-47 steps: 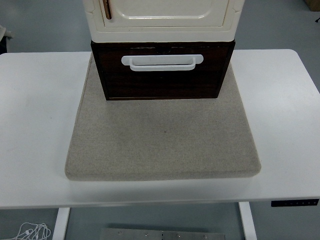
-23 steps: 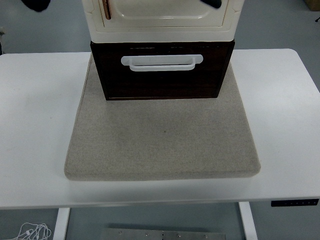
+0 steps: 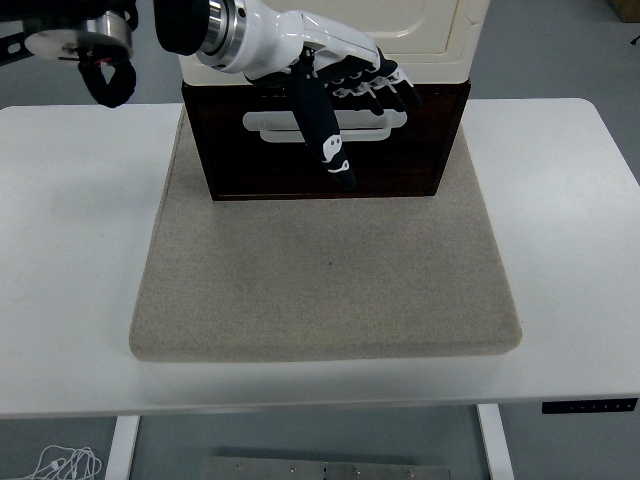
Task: Open the drawer under the combination cabinet
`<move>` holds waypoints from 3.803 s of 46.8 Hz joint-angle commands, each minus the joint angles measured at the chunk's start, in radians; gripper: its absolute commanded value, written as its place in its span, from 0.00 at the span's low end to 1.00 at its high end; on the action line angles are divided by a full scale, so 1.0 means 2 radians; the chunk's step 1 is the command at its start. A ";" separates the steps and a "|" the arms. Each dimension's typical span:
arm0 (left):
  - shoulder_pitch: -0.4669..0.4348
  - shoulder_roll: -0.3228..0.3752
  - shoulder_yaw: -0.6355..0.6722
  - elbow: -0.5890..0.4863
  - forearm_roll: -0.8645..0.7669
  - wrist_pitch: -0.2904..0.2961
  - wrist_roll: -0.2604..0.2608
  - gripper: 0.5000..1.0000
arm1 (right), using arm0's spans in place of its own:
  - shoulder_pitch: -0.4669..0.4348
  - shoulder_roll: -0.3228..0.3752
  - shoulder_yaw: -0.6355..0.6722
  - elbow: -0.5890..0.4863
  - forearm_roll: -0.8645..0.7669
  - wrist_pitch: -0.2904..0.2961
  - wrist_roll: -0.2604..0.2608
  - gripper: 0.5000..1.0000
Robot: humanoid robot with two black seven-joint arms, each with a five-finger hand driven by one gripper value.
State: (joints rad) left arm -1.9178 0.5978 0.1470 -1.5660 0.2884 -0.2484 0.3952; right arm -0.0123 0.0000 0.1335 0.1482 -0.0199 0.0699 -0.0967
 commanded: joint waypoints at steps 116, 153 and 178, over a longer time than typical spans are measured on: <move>0.022 -0.060 0.084 0.073 -0.001 0.081 0.051 1.00 | 0.000 0.000 0.000 0.000 0.000 0.000 0.000 0.86; 0.029 -0.083 0.082 0.081 -0.001 0.038 0.051 1.00 | 0.000 0.000 0.000 0.000 0.000 0.000 0.000 0.86; 0.015 -0.073 0.074 0.080 -0.003 -0.038 0.050 1.00 | 0.000 0.000 0.000 0.000 0.000 0.000 0.000 0.85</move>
State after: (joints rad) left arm -1.8852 0.4508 0.2981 -1.4048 0.2821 -0.3087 0.4973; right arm -0.0122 0.0000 0.1335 0.1486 -0.0199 0.0701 -0.0966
